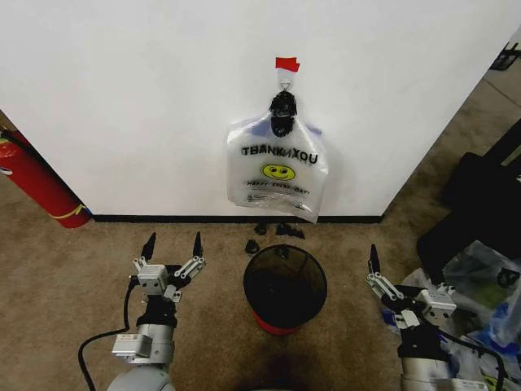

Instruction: Pick up the garbage bag from the wall and place it over the trash bin.

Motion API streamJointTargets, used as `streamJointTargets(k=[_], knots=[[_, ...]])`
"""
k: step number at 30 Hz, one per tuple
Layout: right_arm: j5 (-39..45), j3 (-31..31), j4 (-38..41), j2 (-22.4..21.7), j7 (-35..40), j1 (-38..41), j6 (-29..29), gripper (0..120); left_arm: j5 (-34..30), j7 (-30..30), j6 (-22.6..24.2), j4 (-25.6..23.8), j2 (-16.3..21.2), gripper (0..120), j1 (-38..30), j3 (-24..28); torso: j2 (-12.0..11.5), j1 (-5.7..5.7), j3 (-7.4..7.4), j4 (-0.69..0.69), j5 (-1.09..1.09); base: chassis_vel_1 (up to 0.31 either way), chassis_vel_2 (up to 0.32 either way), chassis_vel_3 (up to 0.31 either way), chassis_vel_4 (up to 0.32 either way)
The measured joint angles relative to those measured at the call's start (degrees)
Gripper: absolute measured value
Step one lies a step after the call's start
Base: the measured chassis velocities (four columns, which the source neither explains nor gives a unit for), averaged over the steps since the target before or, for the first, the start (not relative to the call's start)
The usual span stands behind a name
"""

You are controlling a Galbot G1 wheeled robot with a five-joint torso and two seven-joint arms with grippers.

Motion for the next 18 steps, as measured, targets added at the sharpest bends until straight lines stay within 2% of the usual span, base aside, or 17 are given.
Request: streamJointTargets(k=[18], knots=[[1.04,0.21,-0.99,-1.28,-1.44,0.5,1.83,100,2.11,-0.38,-0.33,-0.11,-0.9,100,0.38,0.71,0.0,0.0,0.0,0.0,0.01,0.0,0.0,0.0,0.0]])
